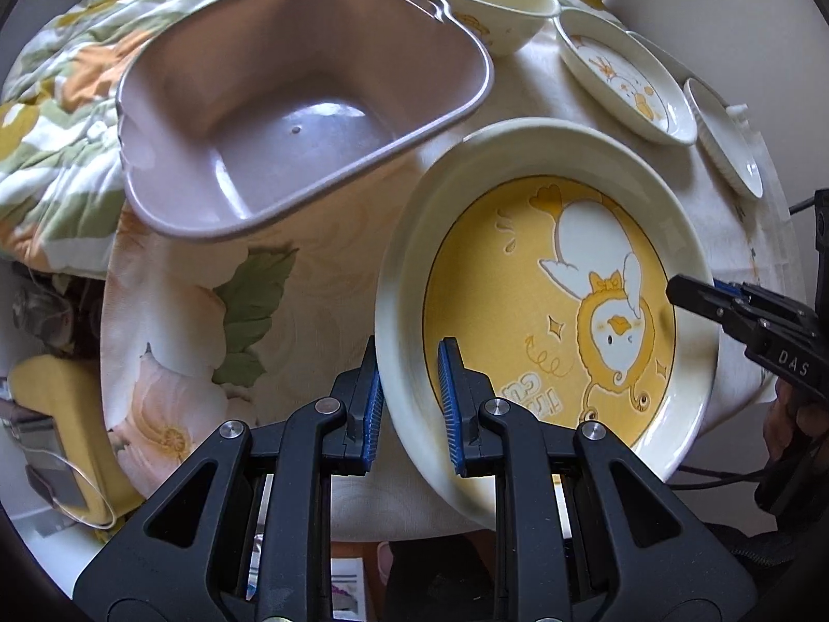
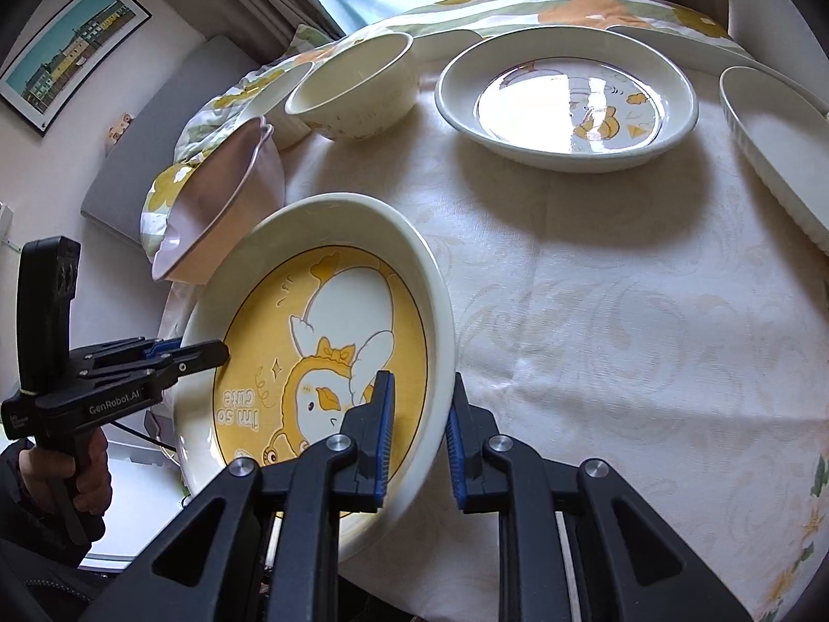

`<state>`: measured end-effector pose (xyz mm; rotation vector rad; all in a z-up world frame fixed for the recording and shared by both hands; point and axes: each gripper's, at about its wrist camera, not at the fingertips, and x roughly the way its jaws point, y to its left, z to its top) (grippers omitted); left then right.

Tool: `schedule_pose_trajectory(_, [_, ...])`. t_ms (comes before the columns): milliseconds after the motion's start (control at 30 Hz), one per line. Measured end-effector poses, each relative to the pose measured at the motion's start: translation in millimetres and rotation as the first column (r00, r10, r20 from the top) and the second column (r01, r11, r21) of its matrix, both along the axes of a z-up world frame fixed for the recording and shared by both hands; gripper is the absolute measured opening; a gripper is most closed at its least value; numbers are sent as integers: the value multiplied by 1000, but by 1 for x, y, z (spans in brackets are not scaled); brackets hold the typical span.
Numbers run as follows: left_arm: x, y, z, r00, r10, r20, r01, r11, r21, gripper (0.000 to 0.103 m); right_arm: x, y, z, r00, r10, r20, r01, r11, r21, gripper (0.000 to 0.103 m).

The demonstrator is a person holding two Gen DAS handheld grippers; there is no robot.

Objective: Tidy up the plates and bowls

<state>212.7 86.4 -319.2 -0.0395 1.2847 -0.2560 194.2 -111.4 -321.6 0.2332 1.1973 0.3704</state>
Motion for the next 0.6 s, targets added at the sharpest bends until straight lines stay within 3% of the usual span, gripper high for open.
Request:
schedule_pose_trajectory(300, [-2, -1, -2, 1000, -8, 11, 8, 1000, 20, 17, 0, 6, 1, 1000, -15, -8, 15, 999, -33, 17])
schedule_pose_trajectory(467, [-2, -10, -3, 999, -35, 26, 33, 998, 58, 22, 3, 13, 1, 1000, -19, -15, 18, 998, -57, 17])
schedule_pose_trajectory(567, [-2, -13, -3, 998, -52, 24, 51, 997, 55, 36, 3, 12, 0, 1000, -26, -17, 25, 998, -62, 17])
schedule_pose_trajectory(600, [-3, -15, -3, 998, -58, 28, 56, 997, 55, 50, 3, 12, 0, 999, -30, -18, 29, 997, -65, 17])
